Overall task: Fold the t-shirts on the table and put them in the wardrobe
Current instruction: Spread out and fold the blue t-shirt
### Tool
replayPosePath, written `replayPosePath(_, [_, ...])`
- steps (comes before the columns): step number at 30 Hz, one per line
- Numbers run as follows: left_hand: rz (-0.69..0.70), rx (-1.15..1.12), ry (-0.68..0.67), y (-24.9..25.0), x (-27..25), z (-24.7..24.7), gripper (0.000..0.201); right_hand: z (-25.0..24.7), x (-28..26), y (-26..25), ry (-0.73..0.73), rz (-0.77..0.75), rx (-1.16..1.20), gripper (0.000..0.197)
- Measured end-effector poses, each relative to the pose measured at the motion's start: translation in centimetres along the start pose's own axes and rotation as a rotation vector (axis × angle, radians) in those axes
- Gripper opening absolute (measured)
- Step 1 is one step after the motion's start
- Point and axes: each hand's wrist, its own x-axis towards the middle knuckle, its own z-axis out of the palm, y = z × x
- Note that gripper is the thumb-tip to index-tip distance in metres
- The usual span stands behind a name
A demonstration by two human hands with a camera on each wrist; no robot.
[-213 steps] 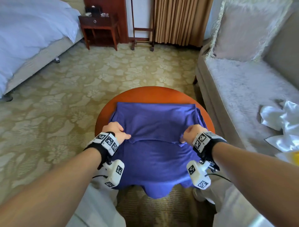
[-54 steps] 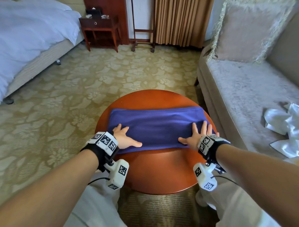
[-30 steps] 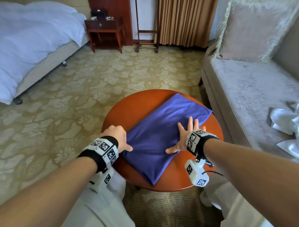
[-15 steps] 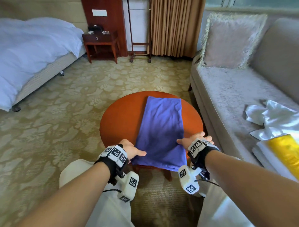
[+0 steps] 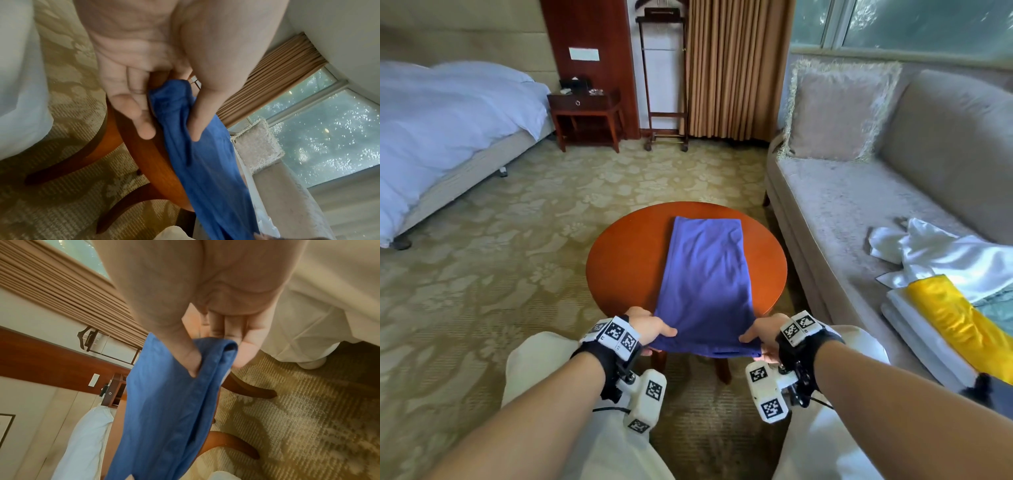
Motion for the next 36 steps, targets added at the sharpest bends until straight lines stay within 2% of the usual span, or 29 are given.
replayPosePath(2, [-0.026, -0.050, -0.045, 0.2, -0.4, -0.5, 0.039, -0.5, -0.2, 0.2, 0.048, -0.016, -0.050, 0.020])
replayPosePath(4, [-0.035, -0.100, -0.124, 0.9, -1.2, -1.0, 0.042, -1.1, -1.1, -0.4, 0.060, -0.052, 0.002, 0.017])
replayPosePath(6, [0.002, -0.160, -0.159, 1.9, -2.3, -1.7, 0.039, -2.0, -2.0, -1.2, 0.096, -0.099, 0.038, 0.005])
replayPosePath(8, [0.083, -0.224, -0.127, 3.0, -3.4, -2.3, 0.034, -3.0, -3.1, -2.1, 0.086, -0.256, -0.074, 0.012])
replayPosePath(10, [0.162, -0.305, -0.100, 4.0, -4.4, -3.0, 0.040, -3.6, -4.1, -3.2, 0.054, -0.245, 0.165, 0.017])
replayPosePath(11, [0.193, -0.324, -0.107, 4.4, -4.9, -3.3, 0.039, -3.9, -4.3, -3.4, 0.038, -0.293, 0.167, 0.018])
replayPosePath(13, [0.238, -0.345, -0.126, 5.0, -5.6, -3.9, 0.027, -4.3, -5.5, -4.0, 0.029, -0.289, 0.250, 0.020])
replayPosePath(15, [0.276, -0.385, -0.130, 5.4, -6.3, -4.4, 0.021, -4.9, -6.4, -4.4, -0.006, -0.317, 0.280, 0.025])
replayPosePath(20, [0.345, -0.512, -0.161, 6.8, -7.0, -5.2, 0.024, -6.9, -7.4, -5.6, -0.094, -0.338, 0.366, 0.030])
replayPosePath(21, [0.356, -0.532, -0.173, 7.0, -7.0, -5.3, 0.026, -7.3, -7.4, -5.8, -0.094, -0.345, 0.416, 0.029])
replayPosePath(24, [0.389, -0.585, -0.232, 7.7, -7.1, -5.5, 0.025, -8.0, -7.3, -6.3, -0.105, -0.365, 0.523, 0.008])
replayPosePath(25, [0.401, -0.596, -0.245, 7.8, -7.1, -5.5, 0.026, -8.1, -7.1, -6.5, -0.117, -0.377, 0.488, 0.010])
replayPosePath(26, [0.410, -0.605, -0.252, 8.0, -7.0, -5.4, 0.029, -8.1, -6.8, -6.6, -0.122, -0.392, 0.429, 0.021])
replayPosePath(29, [0.430, -0.591, -0.220, 8.4, -6.5, -5.1, 0.041, -8.2, -5.1, -6.8, -0.118, -0.455, 0.404, 0.047])
replayPosePath(32, [0.447, -0.557, -0.163, 8.8, -5.5, -4.9, 0.035, -8.2, -5.0, -7.3, 0.024, -0.476, 0.398, 0.045])
replayPosePath(36, [0.441, -0.480, -0.077, 9.5, -3.7, -4.9, 0.011, -7.9, -4.0, -8.0, 0.062, -0.527, 0.544, 0.037])
